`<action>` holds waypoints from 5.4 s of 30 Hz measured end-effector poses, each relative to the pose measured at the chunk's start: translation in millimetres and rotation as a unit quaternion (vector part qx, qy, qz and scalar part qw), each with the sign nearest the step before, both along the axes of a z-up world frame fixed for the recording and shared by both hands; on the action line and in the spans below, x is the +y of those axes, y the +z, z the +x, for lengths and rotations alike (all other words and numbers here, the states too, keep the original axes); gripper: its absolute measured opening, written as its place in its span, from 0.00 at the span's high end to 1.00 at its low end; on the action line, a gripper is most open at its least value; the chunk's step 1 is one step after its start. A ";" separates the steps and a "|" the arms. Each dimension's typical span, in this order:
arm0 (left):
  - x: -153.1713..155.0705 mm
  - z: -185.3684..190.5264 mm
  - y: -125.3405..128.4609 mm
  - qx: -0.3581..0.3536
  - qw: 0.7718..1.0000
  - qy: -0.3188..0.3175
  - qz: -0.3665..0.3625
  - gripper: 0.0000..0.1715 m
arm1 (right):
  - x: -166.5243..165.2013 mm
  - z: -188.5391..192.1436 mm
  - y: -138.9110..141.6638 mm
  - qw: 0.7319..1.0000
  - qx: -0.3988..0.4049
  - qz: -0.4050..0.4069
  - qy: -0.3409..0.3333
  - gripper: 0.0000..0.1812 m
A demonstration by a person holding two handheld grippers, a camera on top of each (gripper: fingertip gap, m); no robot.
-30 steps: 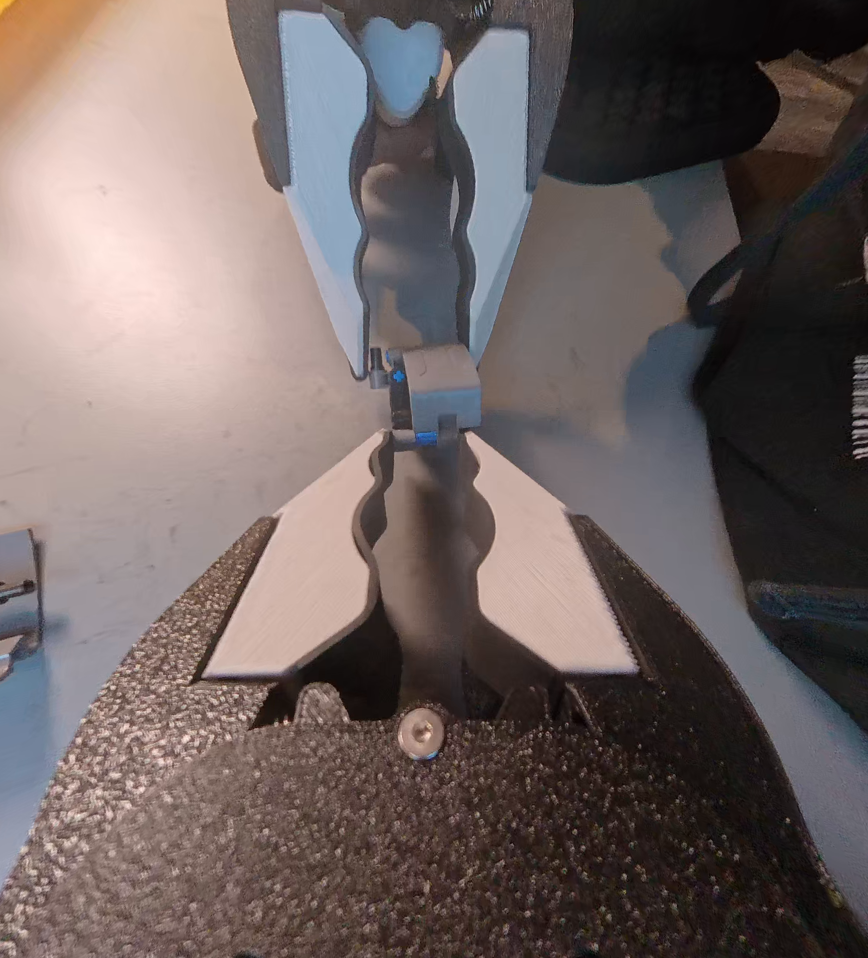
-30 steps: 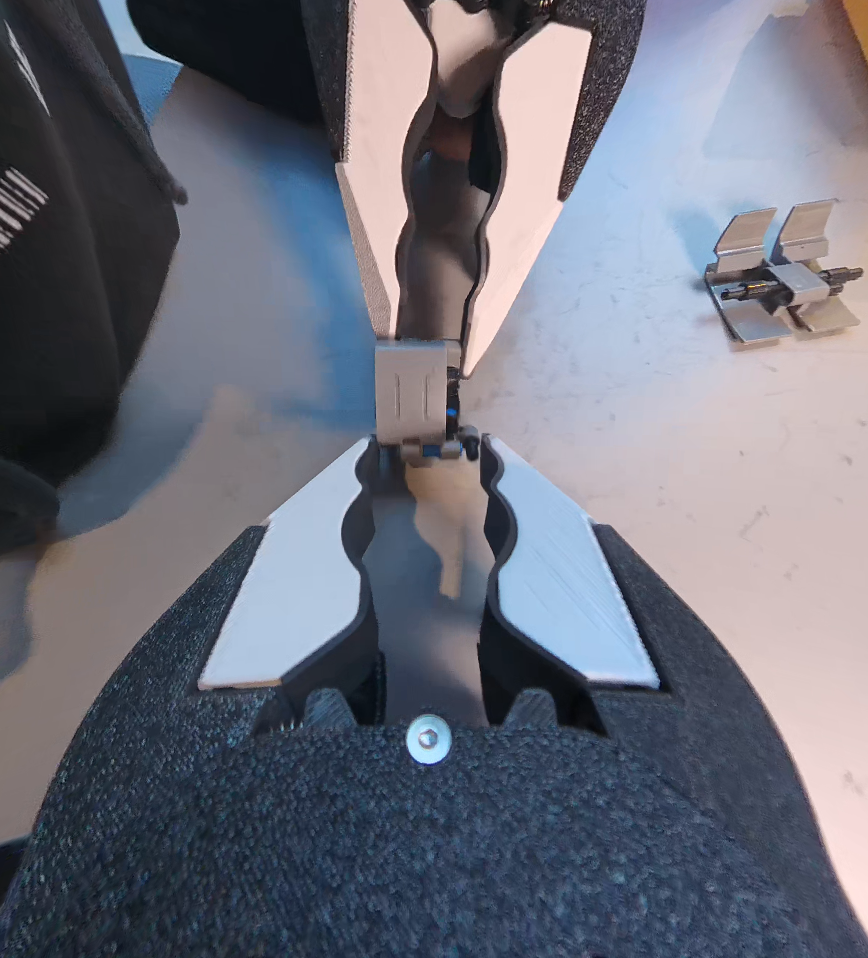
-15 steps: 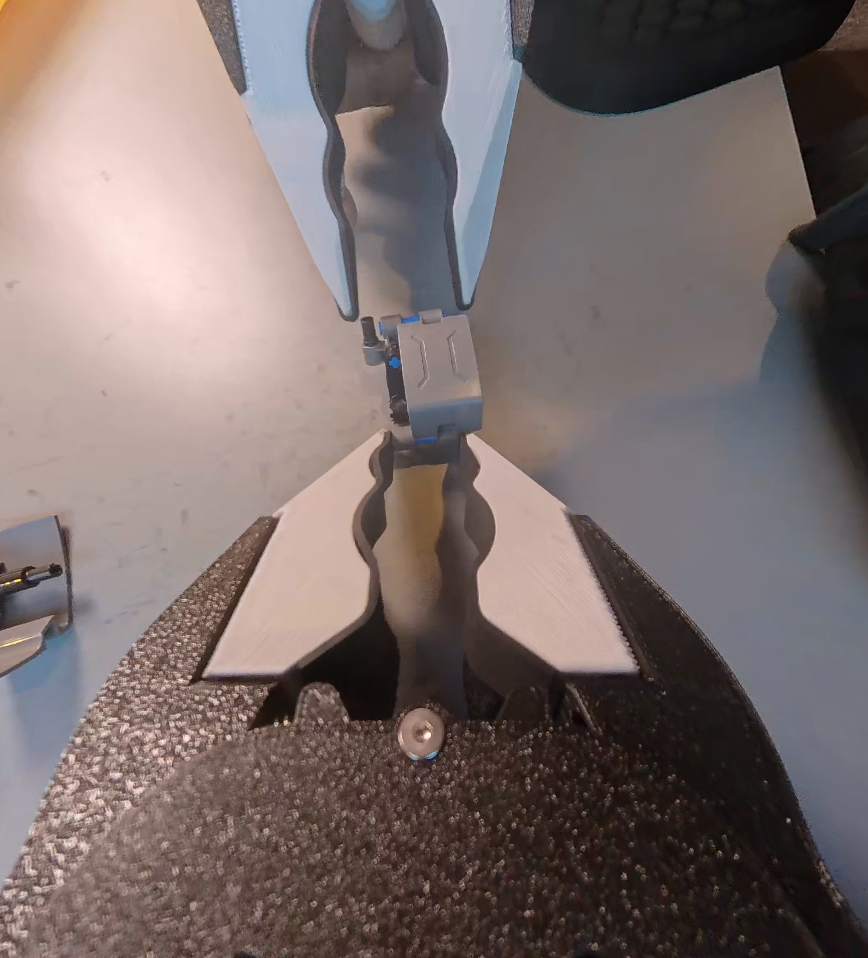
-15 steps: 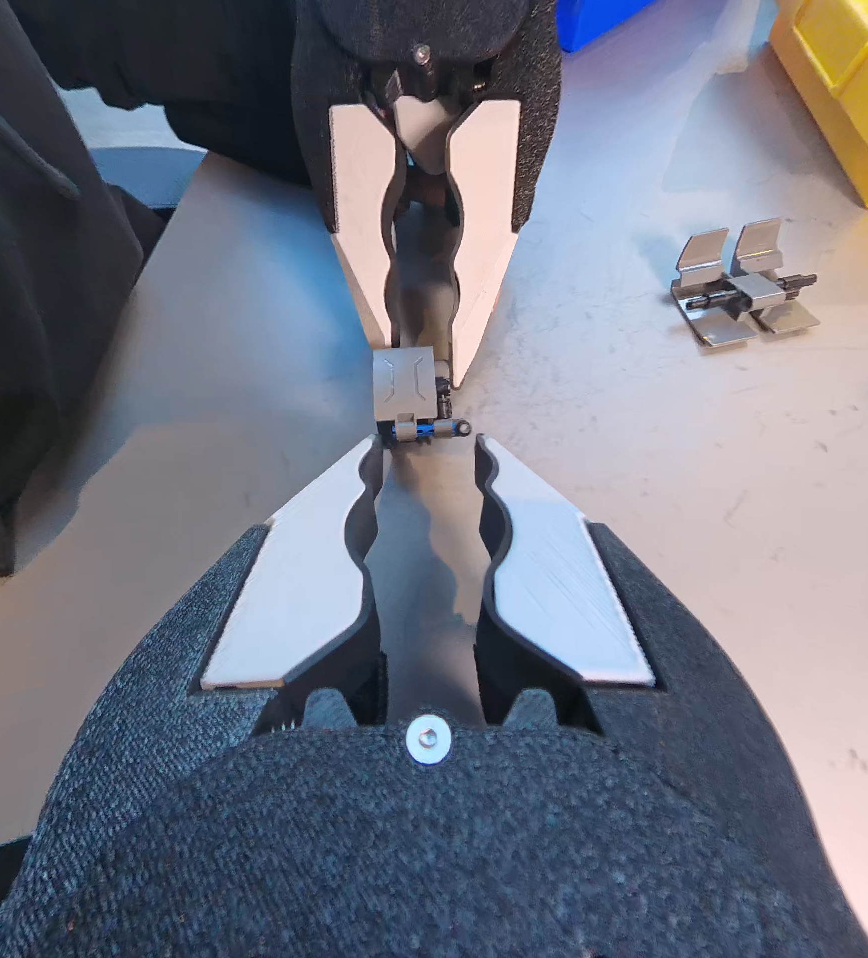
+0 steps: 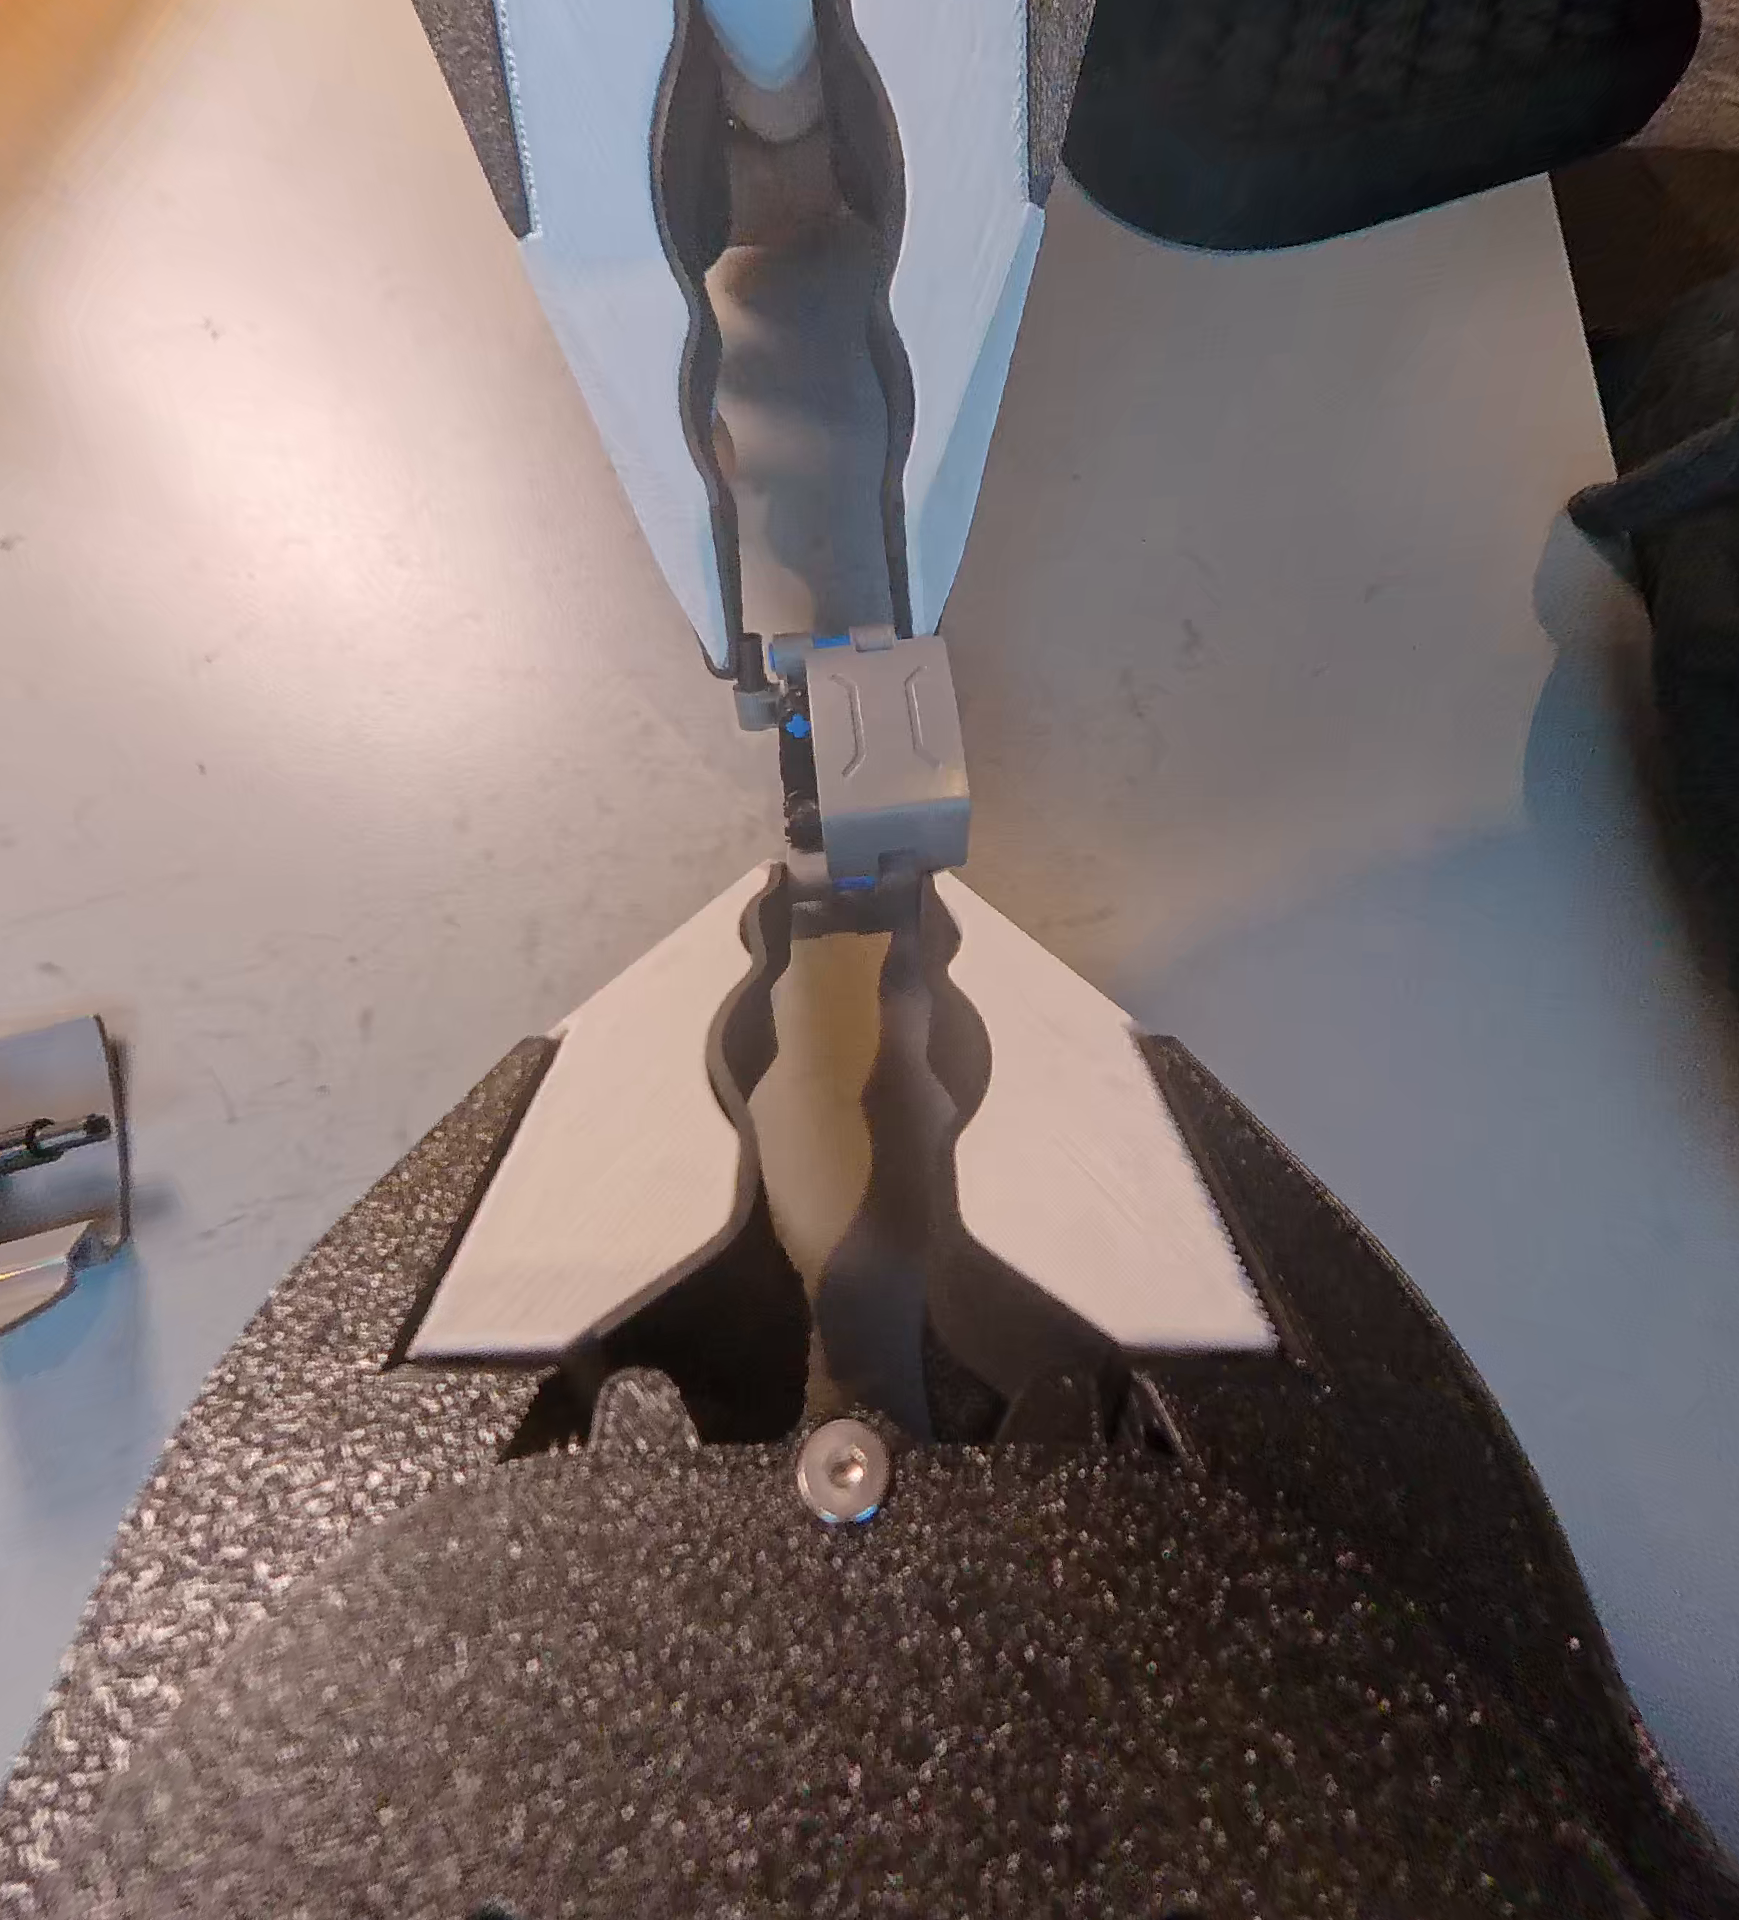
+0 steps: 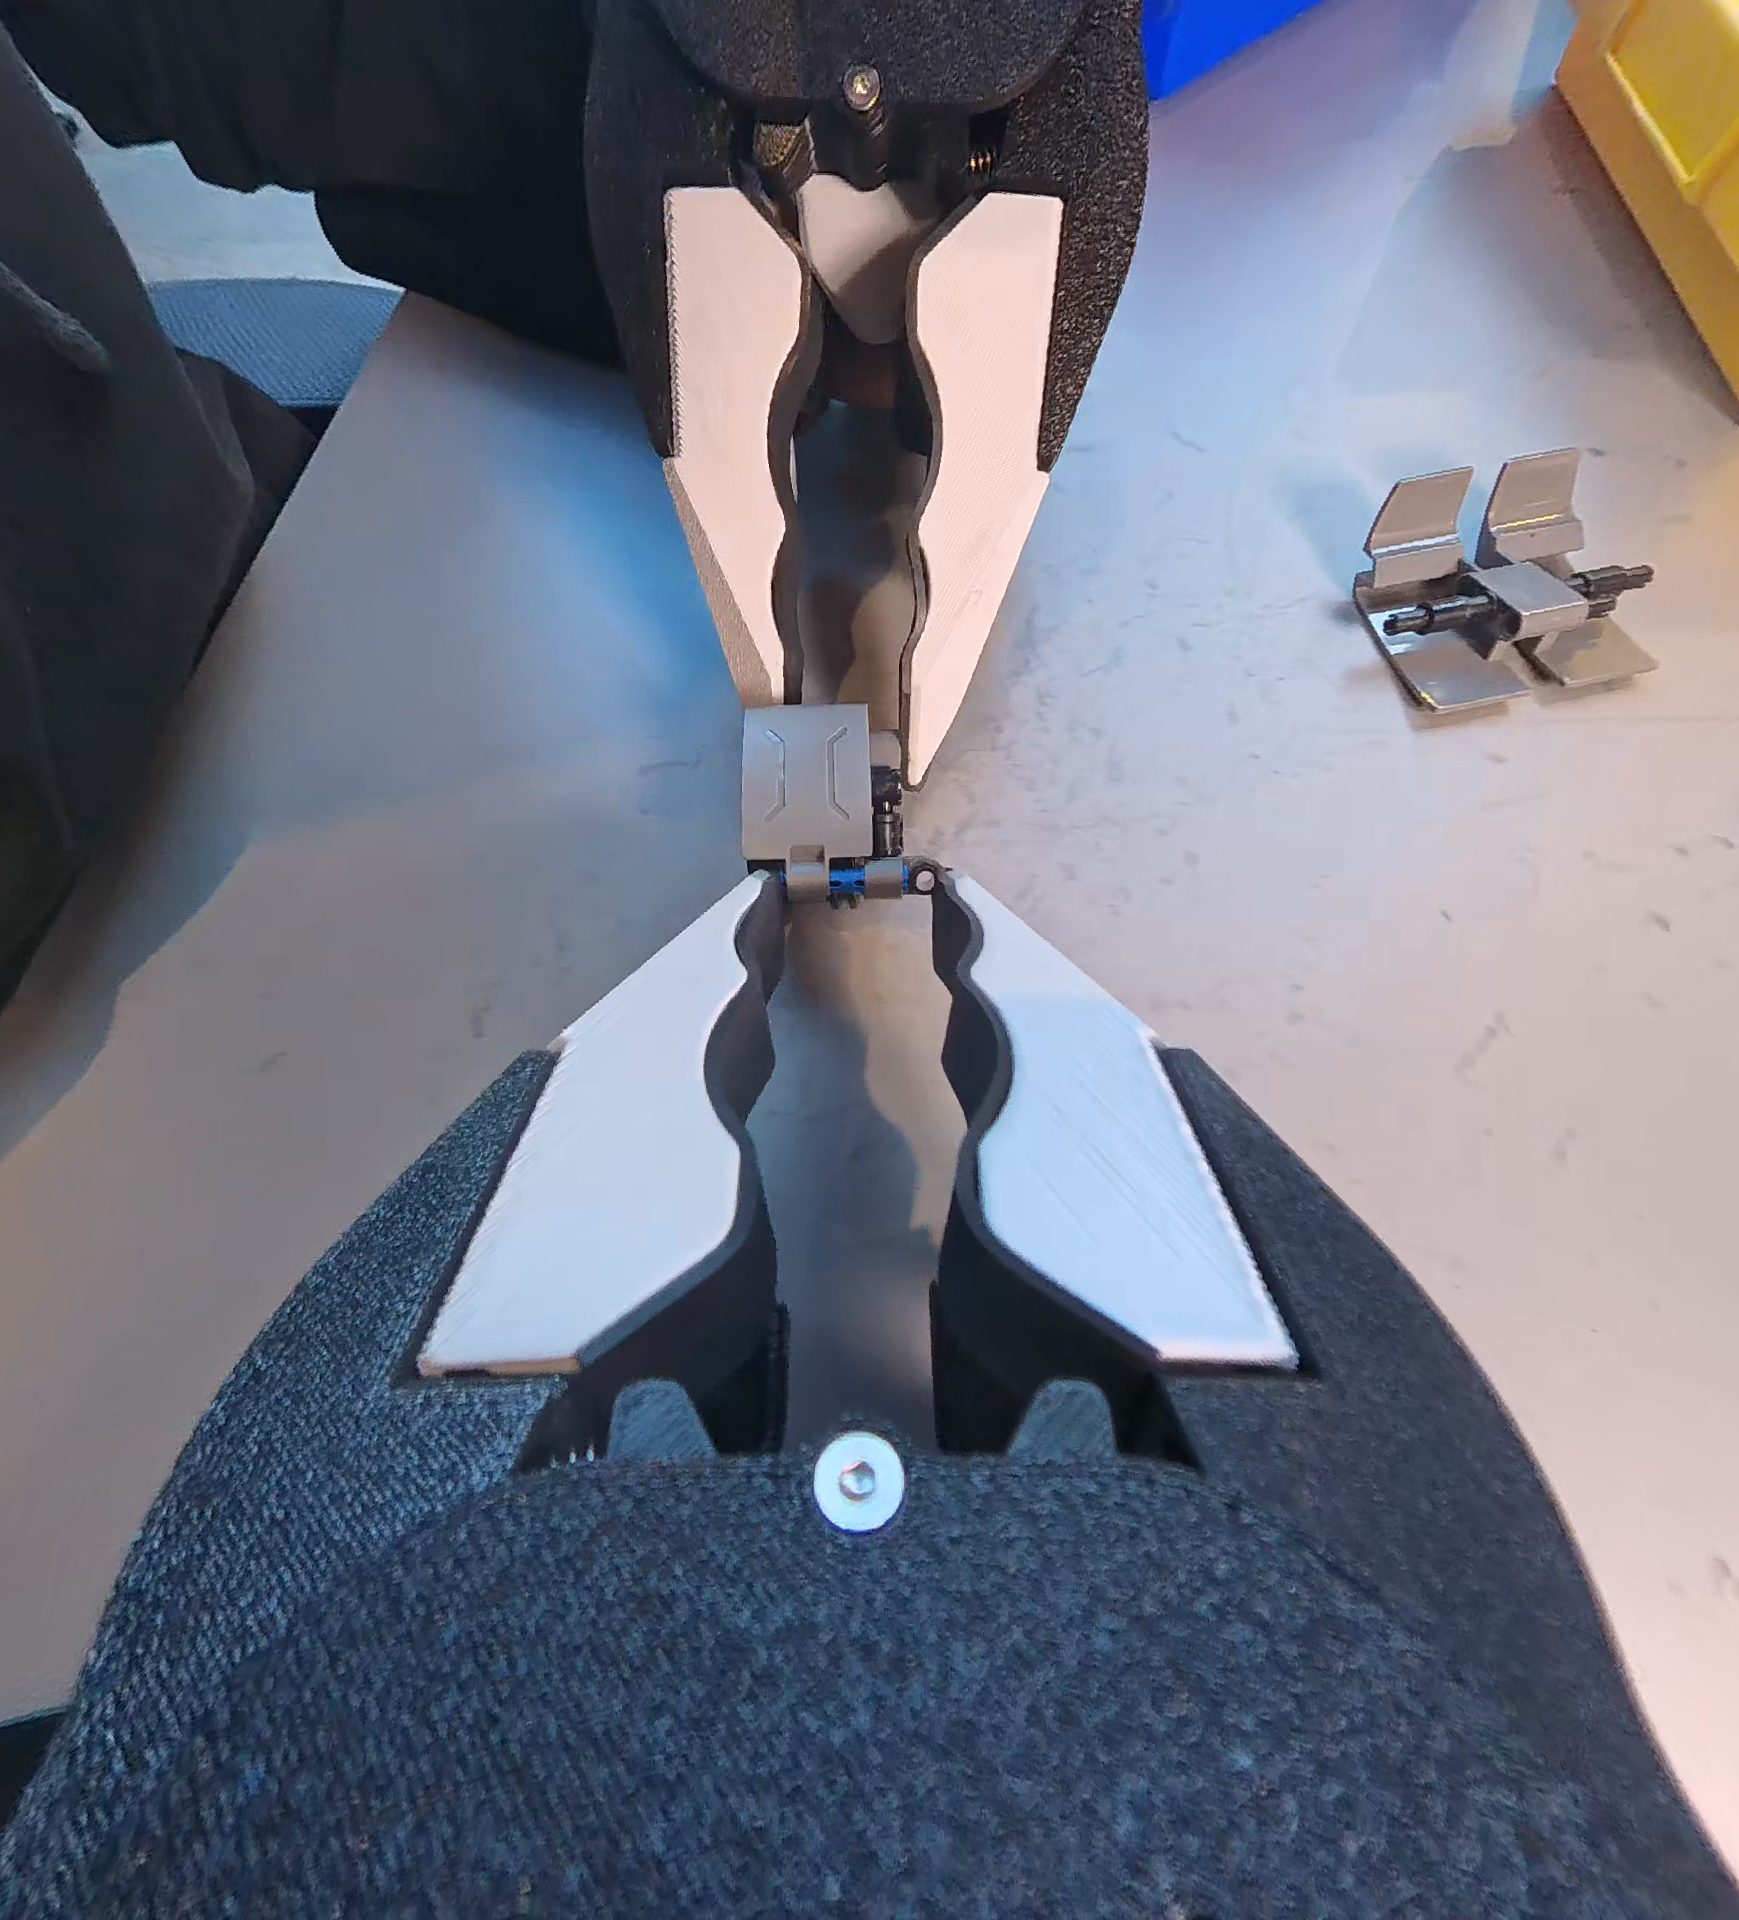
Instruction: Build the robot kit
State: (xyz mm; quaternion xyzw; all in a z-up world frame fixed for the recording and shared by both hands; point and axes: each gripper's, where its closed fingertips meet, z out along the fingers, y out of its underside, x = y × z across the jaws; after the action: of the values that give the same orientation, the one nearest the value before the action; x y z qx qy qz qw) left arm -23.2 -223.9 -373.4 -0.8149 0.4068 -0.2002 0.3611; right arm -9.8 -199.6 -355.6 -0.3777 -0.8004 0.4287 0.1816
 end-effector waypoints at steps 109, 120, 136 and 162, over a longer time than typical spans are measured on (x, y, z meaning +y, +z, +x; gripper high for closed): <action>9.8 -7.8 90.1 -0.163 0.967 0.026 0.195 0.76 | -18.5 -24.2 70.4 0.972 0.113 -0.200 -0.058 0.86; 6.1 -3.6 83.6 -0.139 0.973 0.020 0.185 0.83 | -20.3 -23.7 66.7 0.971 0.101 -0.206 -0.061 0.86; 1.9 2.6 80.1 -0.032 0.964 -0.010 0.264 0.83 | -23.3 -18.8 62.4 0.959 0.065 -0.271 -0.047 0.86; 2.8 -35.0 154.9 -0.449 0.874 0.028 0.183 0.83 | -5.9 -13.8 120.0 0.949 0.196 -0.228 -0.092 0.70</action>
State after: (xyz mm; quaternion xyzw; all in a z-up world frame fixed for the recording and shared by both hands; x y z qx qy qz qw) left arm -58.2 -221.1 -218.5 -0.5681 0.2074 -0.4564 0.6526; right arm -23.7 -205.5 -235.6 -0.3898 -0.5916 0.6468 0.2823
